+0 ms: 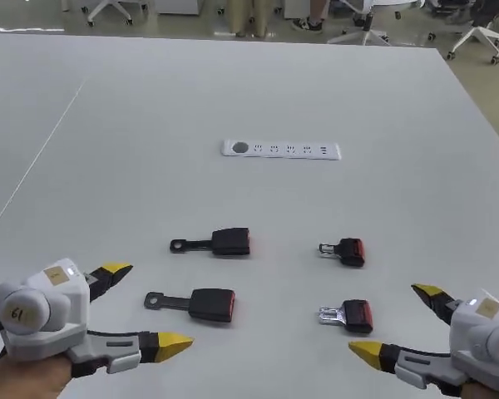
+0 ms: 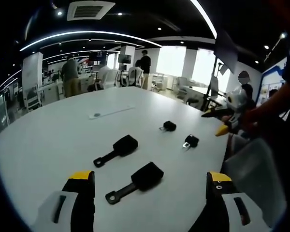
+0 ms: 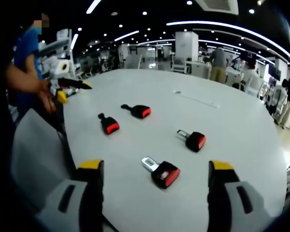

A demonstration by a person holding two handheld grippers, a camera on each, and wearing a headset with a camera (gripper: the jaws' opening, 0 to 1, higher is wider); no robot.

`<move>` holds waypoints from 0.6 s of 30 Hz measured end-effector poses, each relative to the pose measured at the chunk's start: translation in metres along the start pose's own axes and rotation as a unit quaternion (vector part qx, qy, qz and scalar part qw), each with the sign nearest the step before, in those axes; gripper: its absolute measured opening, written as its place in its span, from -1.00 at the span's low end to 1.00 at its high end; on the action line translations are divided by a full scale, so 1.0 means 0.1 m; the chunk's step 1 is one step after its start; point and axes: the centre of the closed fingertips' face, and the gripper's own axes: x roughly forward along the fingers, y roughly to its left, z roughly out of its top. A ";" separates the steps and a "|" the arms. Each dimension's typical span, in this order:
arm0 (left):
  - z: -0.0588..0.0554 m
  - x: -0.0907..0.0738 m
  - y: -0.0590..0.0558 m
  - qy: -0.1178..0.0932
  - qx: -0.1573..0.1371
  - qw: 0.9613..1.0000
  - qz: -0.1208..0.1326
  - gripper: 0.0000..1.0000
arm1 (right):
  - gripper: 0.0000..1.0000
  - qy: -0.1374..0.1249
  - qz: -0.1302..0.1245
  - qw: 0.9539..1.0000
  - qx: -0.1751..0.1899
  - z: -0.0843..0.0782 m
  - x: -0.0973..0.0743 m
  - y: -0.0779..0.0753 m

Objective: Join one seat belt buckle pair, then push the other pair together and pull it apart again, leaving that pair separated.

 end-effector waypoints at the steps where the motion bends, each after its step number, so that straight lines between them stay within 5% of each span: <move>1: 0.00 0.01 0.00 0.002 0.004 1.000 -0.004 0.93 | 0.81 0.004 0.005 1.000 -0.002 0.00 0.02 -0.01; 8: 0.02 0.12 0.02 0.018 0.031 0.999 -0.030 0.82 | 0.76 0.021 0.028 0.999 -0.018 0.00 0.09 -0.05; 18: -0.10 0.39 0.17 0.041 0.052 0.995 -0.069 0.75 | 0.69 0.051 0.061 0.996 -0.045 -0.06 0.25 -0.13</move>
